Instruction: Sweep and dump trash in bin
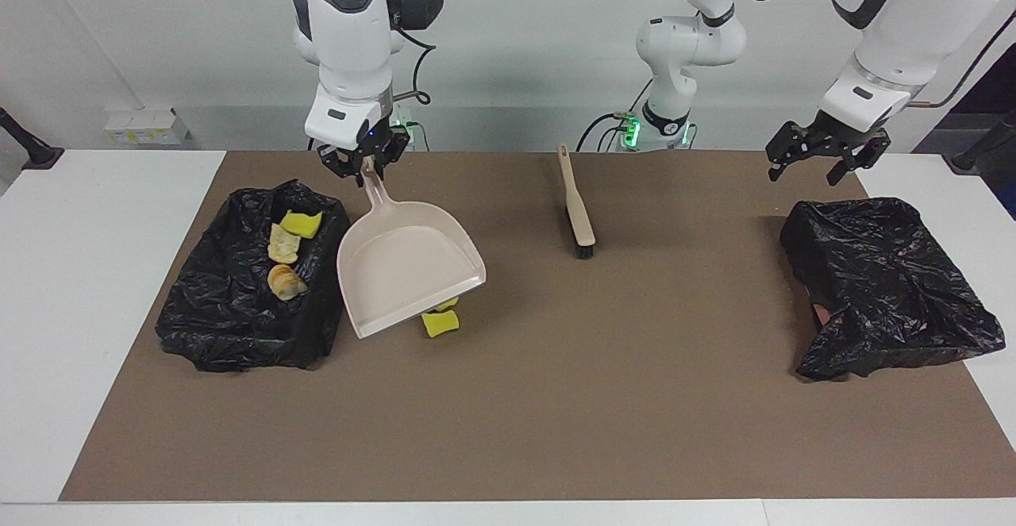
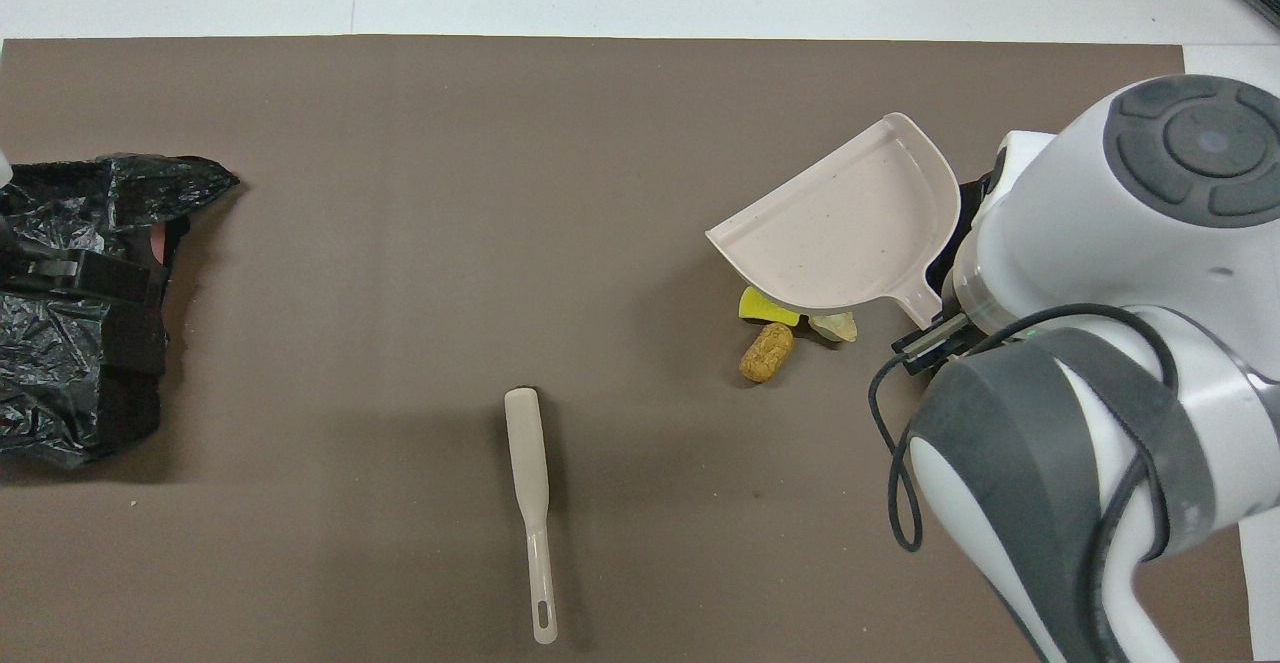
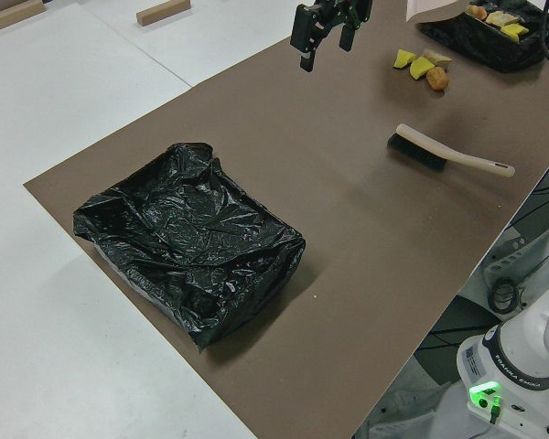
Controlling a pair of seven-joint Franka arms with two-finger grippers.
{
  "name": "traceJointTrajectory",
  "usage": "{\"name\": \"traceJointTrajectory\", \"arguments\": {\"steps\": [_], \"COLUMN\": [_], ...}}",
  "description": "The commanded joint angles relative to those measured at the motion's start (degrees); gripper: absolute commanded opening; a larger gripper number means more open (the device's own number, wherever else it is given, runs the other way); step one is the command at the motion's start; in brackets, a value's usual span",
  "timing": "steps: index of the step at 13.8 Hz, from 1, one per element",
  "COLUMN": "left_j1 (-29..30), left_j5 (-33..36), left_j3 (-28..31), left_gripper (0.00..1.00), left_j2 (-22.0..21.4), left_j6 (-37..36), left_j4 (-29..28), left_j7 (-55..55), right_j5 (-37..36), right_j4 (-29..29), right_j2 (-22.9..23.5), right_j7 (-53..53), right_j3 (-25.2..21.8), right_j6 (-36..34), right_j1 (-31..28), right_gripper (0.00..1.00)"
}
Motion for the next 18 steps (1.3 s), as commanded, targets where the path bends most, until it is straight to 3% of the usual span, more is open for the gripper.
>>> {"name": "traceJointTrajectory", "arguments": {"steps": [1, 8, 11, 14, 18], "left_j1": [0.4, 0.4, 0.4, 0.4, 0.4], "left_j5": [1.1, 1.1, 1.1, 1.1, 1.1], "left_j3": [-0.3, -0.3, -0.3, -0.3, -0.3], "left_gripper": [1.00, 1.00, 1.00, 1.00, 1.00], "left_j2": [-0.3, -0.3, -0.3, -0.3, -0.3], "left_j6": [-0.6, -0.6, -0.7, -0.7, -0.6], "left_j4": [-0.1, -0.1, -0.2, -0.1, -0.1], "left_j7": [-0.1, 0.0, 0.0, -0.1, -0.1], "right_j5": [1.3, 2.8, 9.4, 12.3, 12.1], "right_j4": [11.9, 9.0, 8.1, 9.3, 17.6], "right_j2": [14.0, 12.6, 14.5, 19.8, 30.5], "right_j7": [9.3, 5.2, 17.0, 27.5, 40.2], "right_j3": [-0.9, -0.7, -0.5, -0.5, -0.3], "right_j6": [6.3, 9.1, 15.4, 21.5, 29.4], "right_j1": [3.2, 1.0, 4.6, 11.1, 16.6], "right_gripper": [0.00, 0.00, 0.00, 0.00, 0.00]}}
